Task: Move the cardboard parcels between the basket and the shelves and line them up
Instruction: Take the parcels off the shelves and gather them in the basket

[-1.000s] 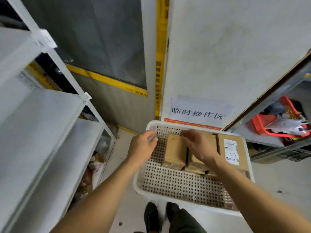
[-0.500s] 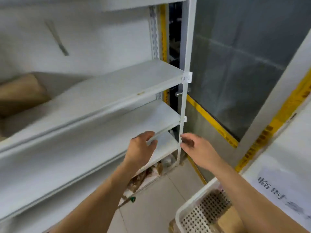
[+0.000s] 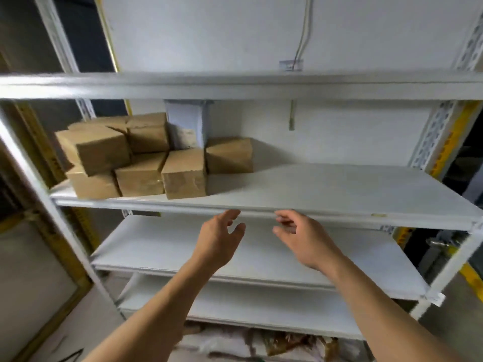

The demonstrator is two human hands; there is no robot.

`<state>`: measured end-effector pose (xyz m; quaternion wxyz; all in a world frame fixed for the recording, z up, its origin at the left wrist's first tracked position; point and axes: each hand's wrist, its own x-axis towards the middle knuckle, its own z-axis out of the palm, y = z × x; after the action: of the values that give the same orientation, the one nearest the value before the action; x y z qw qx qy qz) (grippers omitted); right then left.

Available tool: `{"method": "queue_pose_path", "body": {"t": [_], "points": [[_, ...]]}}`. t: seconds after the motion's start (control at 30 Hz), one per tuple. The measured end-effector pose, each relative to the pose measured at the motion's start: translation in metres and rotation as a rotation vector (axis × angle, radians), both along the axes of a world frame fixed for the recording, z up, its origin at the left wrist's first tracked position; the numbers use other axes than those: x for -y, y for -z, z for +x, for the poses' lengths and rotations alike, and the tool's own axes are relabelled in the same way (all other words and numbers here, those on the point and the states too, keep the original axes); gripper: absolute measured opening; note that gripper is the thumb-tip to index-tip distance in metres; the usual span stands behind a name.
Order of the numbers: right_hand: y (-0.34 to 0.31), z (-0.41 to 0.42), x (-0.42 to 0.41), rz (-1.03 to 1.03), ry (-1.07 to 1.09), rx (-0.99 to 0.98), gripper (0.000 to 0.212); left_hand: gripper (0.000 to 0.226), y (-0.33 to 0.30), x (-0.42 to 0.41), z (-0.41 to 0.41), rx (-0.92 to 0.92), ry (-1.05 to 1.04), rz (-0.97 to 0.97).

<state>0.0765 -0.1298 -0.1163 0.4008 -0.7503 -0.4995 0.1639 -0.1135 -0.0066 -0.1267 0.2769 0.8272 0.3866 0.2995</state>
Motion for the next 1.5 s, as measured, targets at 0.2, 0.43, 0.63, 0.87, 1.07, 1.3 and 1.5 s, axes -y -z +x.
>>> {"method": "queue_pose_path", "body": {"t": [0.2, 0.43, 0.63, 0.87, 1.07, 1.3, 1.5], "points": [[-0.019, -0.053, -0.106, 0.038, -0.156, 0.008, 0.042, 0.041, -0.017, -0.074, -0.060, 0.059, -0.159, 0.056], [-0.021, -0.085, -0.203, 0.025, -0.184, -0.009, 0.048, 0.041, -0.030, -0.158, -0.096, 0.078, -0.281, 0.118], [-0.021, -0.092, -0.265, 0.023, -0.090, -0.130, 0.060, 0.034, -0.034, -0.206, -0.089, 0.103, -0.366, 0.017], [-0.020, -0.082, -0.321, -0.031, -0.016, -0.312, 0.084, 0.046, -0.032, -0.252, -0.064, 0.125, -0.406, -0.210], [-0.015, -0.081, -0.342, -0.060, -0.056, -0.481, 0.094, 0.054, -0.032, -0.266, -0.051, 0.130, -0.492, -0.244], [-0.001, -0.075, -0.341, -0.016, -0.103, -0.511, 0.089, 0.039, -0.023, -0.259, -0.053, 0.202, -0.466, -0.215], [0.006, -0.078, -0.313, 0.080, -0.135, -0.494, 0.060, 0.038, -0.011, -0.238, -0.060, 0.340, -0.353, -0.315]]}}
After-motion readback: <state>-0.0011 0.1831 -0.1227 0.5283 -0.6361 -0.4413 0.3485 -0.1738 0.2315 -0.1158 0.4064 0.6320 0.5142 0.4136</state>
